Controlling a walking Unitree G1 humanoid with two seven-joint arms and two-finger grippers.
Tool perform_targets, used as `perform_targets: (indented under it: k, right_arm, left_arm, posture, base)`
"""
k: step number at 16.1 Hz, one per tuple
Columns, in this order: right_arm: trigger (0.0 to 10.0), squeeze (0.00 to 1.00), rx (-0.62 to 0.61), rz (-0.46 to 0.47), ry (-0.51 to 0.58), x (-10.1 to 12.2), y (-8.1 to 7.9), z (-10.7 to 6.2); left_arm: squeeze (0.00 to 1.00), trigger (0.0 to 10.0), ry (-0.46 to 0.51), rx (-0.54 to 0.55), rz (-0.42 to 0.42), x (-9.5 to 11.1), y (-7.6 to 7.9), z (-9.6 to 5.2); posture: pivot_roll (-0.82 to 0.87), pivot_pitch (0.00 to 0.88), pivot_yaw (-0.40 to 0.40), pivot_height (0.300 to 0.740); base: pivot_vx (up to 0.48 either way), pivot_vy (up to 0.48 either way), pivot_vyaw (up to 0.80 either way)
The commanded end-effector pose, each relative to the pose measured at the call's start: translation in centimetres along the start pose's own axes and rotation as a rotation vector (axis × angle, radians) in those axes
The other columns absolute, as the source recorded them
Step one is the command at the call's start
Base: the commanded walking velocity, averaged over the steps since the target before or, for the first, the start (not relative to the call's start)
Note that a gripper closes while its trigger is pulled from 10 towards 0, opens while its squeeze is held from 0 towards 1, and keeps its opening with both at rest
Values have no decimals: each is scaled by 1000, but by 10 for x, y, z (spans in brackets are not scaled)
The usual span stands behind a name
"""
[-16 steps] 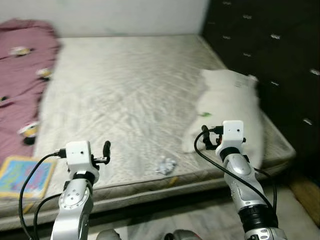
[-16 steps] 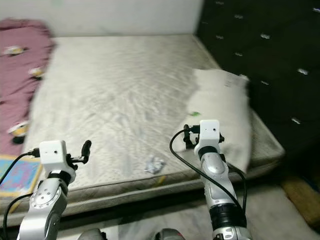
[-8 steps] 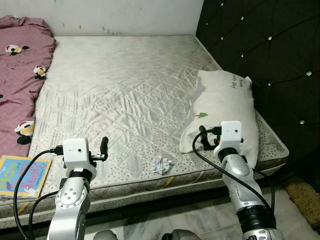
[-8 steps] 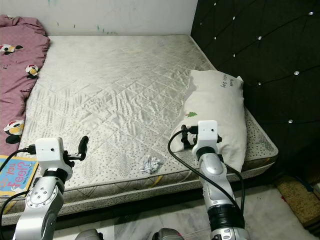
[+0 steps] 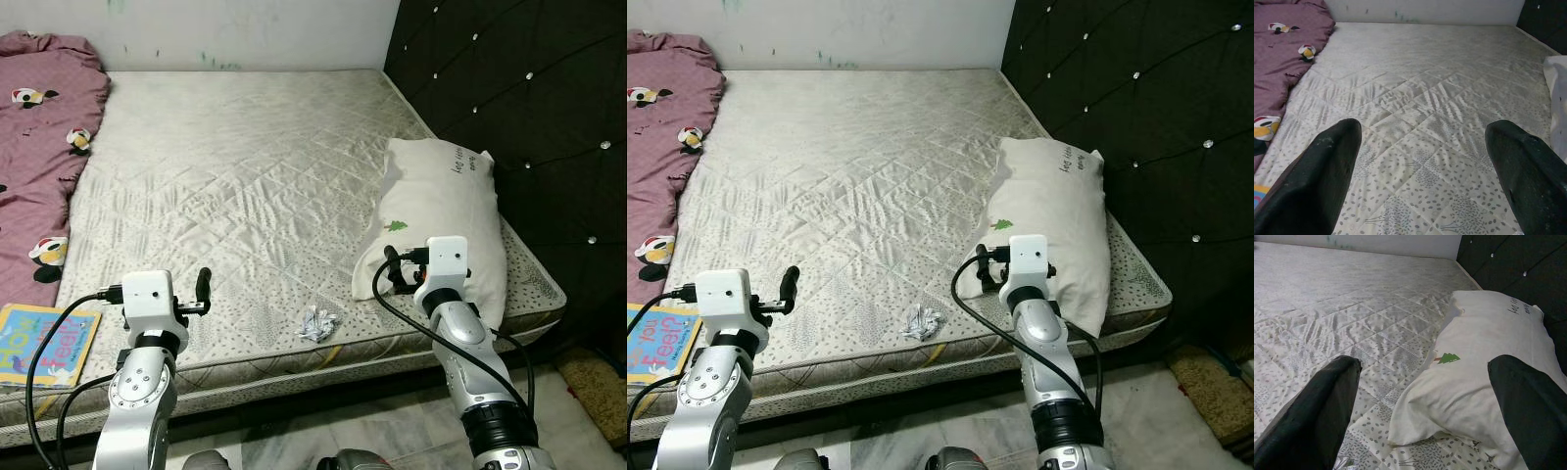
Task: Clean up the room
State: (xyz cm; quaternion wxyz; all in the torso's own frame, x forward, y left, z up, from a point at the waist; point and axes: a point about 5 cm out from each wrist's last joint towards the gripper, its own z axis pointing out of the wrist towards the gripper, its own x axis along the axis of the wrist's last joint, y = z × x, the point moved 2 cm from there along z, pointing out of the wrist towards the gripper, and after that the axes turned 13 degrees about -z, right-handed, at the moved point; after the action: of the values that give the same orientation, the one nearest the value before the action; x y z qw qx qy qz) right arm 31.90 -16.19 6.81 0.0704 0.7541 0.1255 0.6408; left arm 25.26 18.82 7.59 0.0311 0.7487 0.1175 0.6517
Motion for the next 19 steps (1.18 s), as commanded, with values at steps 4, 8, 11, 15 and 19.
perform_targets:
  k: [4, 8, 11, 15, 19]
  right_arm:
    - [10000, 0, 20, 9, 22, 7, -3, 2]
    - [10000, 0, 39, 12, 15, 5, -6, 2]
    - [10000, 0, 49, 8, 6, 4, -6, 2]
    - [10000, 0, 61, 5, 3, 4, -8, 3]
    - [10000, 0, 116, -25, 29, 11, -15, 5]
  left_arm:
    - [0, 10000, -9, 15, 0, -2, -1, 0]
    - [0, 10000, -7, 17, -3, -2, 1, 0]
    - [0, 10000, -5, 18, -4, -2, 2, 1]
    - [0, 10000, 14, -64, -104, 5, 15, -3]
    - [0, 10000, 15, 0, -89, 5, 7, -3]
  posture:
    - [2, 0, -78, 690]
    - [-2, 0, -76, 645]
    - [-4, 0, -79, 630]
    - [-3, 0, -84, 630]
    - [-2, 0, -93, 630]
  base:
    - [0, 0, 0]
    - [0, 0, 0]
    - [0, 0, 0]
    - [0, 0, 0]
    - [0, 0, 0]
